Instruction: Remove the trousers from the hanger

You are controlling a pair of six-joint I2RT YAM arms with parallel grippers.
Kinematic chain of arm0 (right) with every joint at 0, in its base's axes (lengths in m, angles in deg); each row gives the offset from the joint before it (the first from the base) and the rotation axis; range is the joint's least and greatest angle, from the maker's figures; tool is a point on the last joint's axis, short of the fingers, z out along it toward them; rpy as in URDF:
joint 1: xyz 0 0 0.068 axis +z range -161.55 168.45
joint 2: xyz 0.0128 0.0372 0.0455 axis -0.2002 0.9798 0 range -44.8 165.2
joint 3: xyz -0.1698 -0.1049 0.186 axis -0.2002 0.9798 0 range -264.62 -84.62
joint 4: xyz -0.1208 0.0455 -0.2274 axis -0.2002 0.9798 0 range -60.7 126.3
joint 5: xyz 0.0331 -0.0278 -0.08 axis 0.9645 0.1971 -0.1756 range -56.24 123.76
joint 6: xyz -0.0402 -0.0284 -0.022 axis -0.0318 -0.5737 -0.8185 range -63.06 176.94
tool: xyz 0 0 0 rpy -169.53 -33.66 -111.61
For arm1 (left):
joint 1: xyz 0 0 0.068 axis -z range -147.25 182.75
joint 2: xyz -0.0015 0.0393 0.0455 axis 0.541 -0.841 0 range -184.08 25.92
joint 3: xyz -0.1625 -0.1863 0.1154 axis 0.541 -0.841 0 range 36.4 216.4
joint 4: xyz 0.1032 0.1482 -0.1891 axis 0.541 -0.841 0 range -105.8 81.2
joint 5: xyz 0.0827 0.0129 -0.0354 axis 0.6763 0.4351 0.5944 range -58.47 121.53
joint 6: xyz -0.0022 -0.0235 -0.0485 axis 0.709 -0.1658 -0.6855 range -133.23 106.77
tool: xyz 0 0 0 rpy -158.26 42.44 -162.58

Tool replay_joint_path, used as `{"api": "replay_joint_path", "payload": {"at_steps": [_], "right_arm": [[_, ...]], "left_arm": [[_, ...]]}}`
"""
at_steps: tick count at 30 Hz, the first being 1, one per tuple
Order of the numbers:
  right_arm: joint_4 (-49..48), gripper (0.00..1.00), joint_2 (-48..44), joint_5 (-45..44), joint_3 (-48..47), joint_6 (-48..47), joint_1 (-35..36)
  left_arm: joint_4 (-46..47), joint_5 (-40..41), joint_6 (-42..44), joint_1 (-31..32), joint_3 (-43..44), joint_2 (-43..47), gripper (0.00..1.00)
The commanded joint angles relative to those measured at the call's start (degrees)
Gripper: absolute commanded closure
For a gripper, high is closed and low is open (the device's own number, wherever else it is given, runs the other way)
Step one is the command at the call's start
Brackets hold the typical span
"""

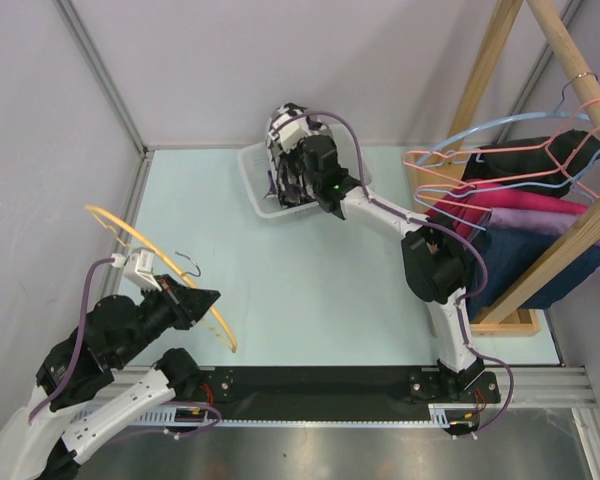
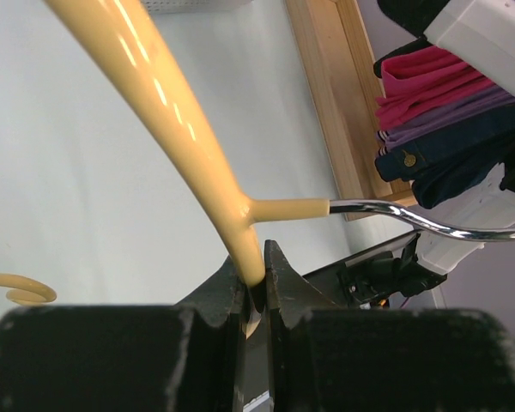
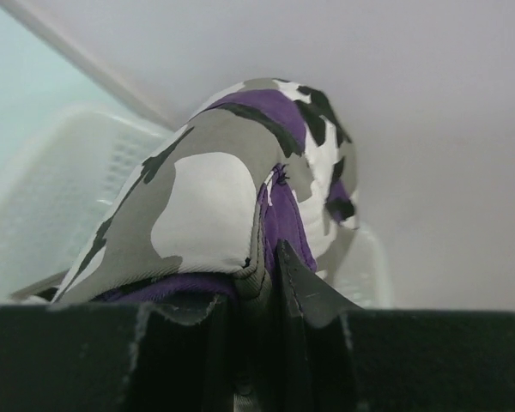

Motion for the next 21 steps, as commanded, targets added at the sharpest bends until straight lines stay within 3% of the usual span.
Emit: {"api": "replay_joint_path", "payload": {"at_steps": [1, 7, 21], "right_arm": [[-6.24, 1.0, -1.15, 1.2, 1.09, 8.44, 2.34], [-7.91, 1.0, 1.75, -1.88, 2.23, 17.73, 4.01], [2.63, 0.94, 6.59, 1.02, -2.78, 29.27, 2.43]], "left_arm": [[1.2, 0.69, -0.59, 0.1, 1.4, 0.54, 1.0], [1.29, 0.61, -0.76, 0.1, 1.75, 0.45, 1.0], [2.17, 0.87, -1.64, 0.1, 1.58, 3.44, 1.0]]}}
